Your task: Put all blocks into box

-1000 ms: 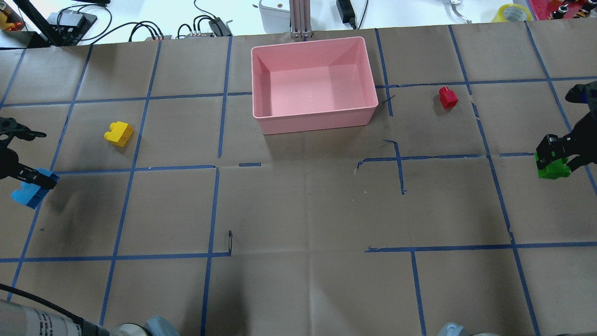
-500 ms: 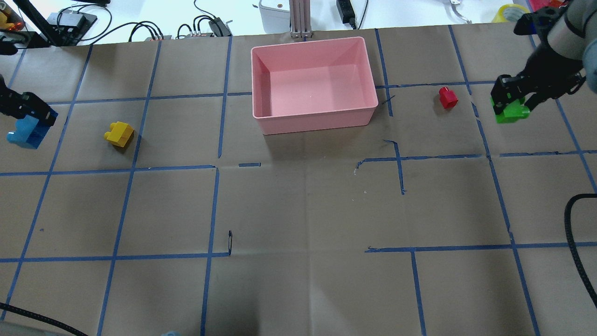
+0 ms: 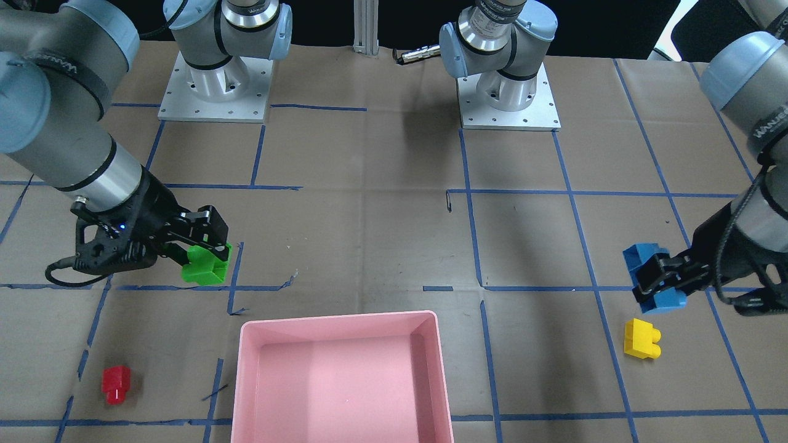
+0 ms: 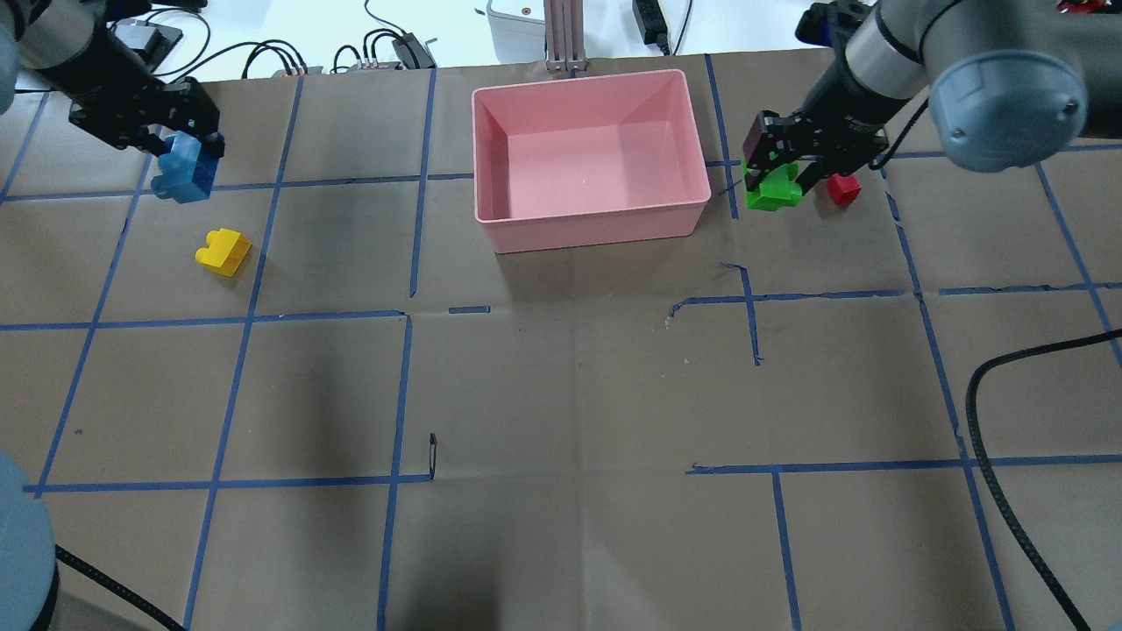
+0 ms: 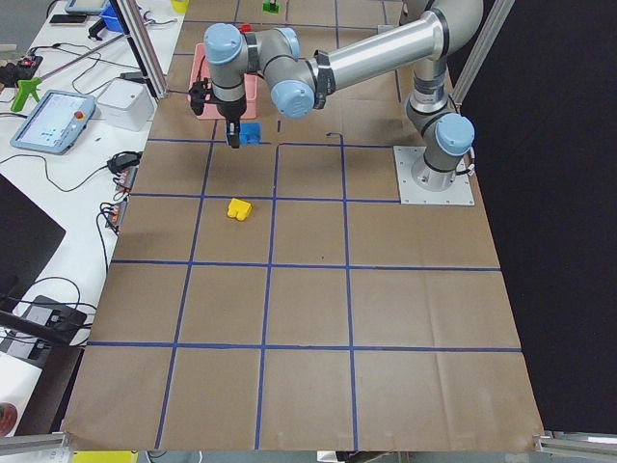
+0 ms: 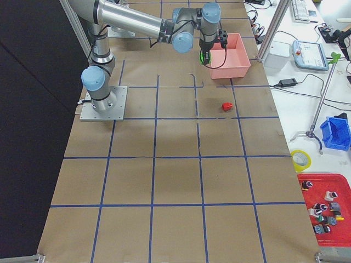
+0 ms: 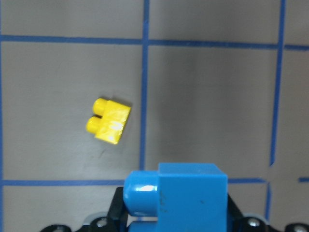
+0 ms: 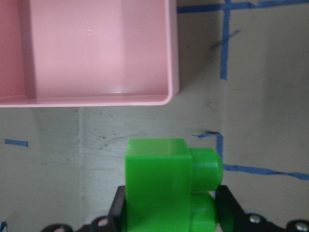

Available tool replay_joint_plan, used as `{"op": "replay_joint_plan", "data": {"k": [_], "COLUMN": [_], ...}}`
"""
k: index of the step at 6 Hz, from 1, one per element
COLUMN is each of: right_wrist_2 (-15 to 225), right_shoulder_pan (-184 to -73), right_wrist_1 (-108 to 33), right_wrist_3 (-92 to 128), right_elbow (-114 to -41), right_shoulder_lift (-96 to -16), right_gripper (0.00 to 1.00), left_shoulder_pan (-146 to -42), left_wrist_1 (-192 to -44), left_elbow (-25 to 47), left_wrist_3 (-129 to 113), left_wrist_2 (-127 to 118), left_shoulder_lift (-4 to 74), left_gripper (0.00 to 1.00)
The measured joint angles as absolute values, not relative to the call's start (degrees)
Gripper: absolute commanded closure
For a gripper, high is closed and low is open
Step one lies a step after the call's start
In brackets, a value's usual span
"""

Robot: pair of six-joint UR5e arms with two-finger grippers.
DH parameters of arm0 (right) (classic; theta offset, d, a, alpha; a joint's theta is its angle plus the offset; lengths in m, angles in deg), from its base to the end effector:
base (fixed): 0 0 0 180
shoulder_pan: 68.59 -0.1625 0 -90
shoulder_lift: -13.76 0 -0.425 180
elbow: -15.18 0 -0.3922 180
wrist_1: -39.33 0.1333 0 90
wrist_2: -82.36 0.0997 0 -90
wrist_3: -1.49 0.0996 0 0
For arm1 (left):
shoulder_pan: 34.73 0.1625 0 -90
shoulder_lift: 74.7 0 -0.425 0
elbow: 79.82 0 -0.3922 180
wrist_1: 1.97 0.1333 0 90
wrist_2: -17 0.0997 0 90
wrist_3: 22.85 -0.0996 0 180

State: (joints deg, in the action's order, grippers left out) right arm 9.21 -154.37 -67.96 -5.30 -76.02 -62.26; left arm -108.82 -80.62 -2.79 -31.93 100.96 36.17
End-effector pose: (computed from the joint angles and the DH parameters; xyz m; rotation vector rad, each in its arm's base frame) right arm 0.1187 -0.5947 0.3806 -0.0717 2.8500 -0.0928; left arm 0.0386 -0.6601 0.4128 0.1768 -3.0441 0.1245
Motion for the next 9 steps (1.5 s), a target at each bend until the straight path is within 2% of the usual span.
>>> {"op": "replay_joint_plan", "data": {"k": [2,3,4,6,9], "right_wrist_2": [11.81,14.17,15.91,16.63,14.81], "right_shoulder_pan": [-159.26,-160.74,-161.72,-162.48,-160.0], "right_wrist_1": [-71.01,-72.25,-74.6,-77.39,-76.13], "right_wrist_3": [-4.61,-4.58,-4.54,-4.62,-7.04], "right_elbow": [-66.44,-63.0,-60.85,-57.81,-56.87], "right_shoulder_lift": [-52.35,-48.48,-45.81,-43.01,-43.65], "right_gripper": [0.91,0.77,0.01,0.0,0.0], "left_shoulder_pan": [-117.6,-120.11,-121.36,-122.81,-124.87], "left_wrist_1": [-80.2,-80.01,-79.92,-79.73,-78.58], "left_elbow": [-11.55,-15.58,-19.06,-23.42,-24.61], "left_wrist_3": [-17.9,-14.33,-13.04,-12.63,-12.61], "left_wrist_2": [100.86,100.91,101.06,101.43,101.81], "left_shoulder_lift": [43.68,47.38,50.56,54.38,55.79], "left_gripper": [1.0,1.0,1.0,1.0,1.0]}}
